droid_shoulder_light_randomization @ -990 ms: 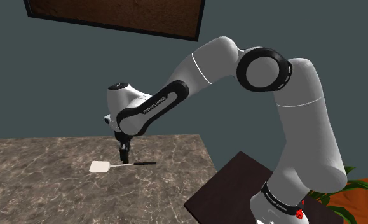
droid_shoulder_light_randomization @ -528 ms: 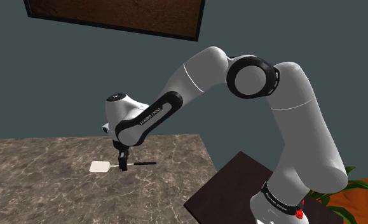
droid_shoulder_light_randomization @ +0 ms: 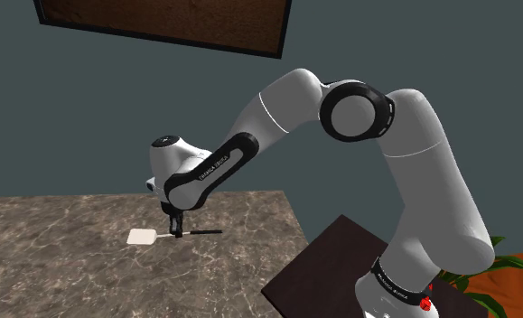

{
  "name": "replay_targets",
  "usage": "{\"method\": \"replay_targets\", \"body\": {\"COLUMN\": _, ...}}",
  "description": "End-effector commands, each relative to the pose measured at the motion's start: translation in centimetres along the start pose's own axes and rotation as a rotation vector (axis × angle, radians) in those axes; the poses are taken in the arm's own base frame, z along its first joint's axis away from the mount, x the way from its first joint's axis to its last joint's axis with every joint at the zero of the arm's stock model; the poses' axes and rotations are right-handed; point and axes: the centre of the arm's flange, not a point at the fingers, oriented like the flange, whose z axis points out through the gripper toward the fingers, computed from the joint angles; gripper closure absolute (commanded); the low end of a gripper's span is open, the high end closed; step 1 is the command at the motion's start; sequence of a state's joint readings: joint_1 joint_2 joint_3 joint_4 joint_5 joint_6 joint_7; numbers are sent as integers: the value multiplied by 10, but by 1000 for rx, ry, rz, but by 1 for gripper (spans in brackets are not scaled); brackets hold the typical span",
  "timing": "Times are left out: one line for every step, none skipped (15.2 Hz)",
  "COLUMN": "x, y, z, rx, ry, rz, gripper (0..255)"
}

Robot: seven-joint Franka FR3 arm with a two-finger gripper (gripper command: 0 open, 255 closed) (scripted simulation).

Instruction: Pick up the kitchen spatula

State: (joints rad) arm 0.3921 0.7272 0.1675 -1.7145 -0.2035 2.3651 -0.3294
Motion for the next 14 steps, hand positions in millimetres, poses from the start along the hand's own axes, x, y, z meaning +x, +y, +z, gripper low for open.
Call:
{"method": "replay_targets", "body": {"x": 0, "y": 0, "z": 0, "rx": 0, "ry": 0, "rz": 0, "gripper": 255}}
{"method": "replay_targets", "body": {"x": 0, "y": 0, "z": 0, "rx": 0, "ry": 0, "rz": 0, "gripper": 255}}
{"method": "replay_targets", "body": {"x": 0, "y": 0, "z": 0, "rx": 0, "ry": 0, "rz": 0, "gripper": 255}}
{"method": "replay_targets", "body": {"x": 0, "y": 1, "z": 0, "rx": 0, "ry": 0, "rz": 0, "gripper": 255}}
{"method": "replay_targets", "body": {"x": 0, "y": 1, "z": -6, "rx": 0, "ry": 0, "rz": 0, "gripper": 255}}
{"method": "replay_targets", "body": {"x": -1, "y": 1, "z": -11, "rx": 0, "ry": 0, "rz": 0, "gripper": 255}}
{"method": "replay_targets", "body": {"x": -1, "y": 1, "z": -16, "rx": 0, "ry": 0, "rz": 0, "gripper": 255}}
{"method": "replay_targets", "body": {"x": -1, "y": 1, "z": -21, "rx": 0, "ry": 0, "rz": 0, "gripper": 255}}
{"method": "replay_targets", "body": {"x": -2, "y": 1, "z": -27, "rx": 0, "ry": 0, "rz": 0, "gripper": 255}}
{"method": "replay_targets", "body": {"x": -2, "y": 1, "z": -32, "rx": 0, "ry": 0, "rz": 0, "gripper": 255}}
{"method": "replay_targets", "body": {"x": -2, "y": 1, "z": -37, "rx": 0, "ry": 0, "rz": 0, "gripper": 255}}
{"method": "replay_targets", "body": {"x": -3, "y": 1, "z": -42, "rx": 0, "ry": 0, "rz": 0, "gripper": 255}}
{"method": "replay_targets", "body": {"x": -3, "y": 1, "z": -48, "rx": 0, "ry": 0, "rz": 0, "gripper": 255}}
{"method": "replay_targets", "body": {"x": -4, "y": 1, "z": -53, "rx": 0, "ry": 0, "rz": 0, "gripper": 255}}
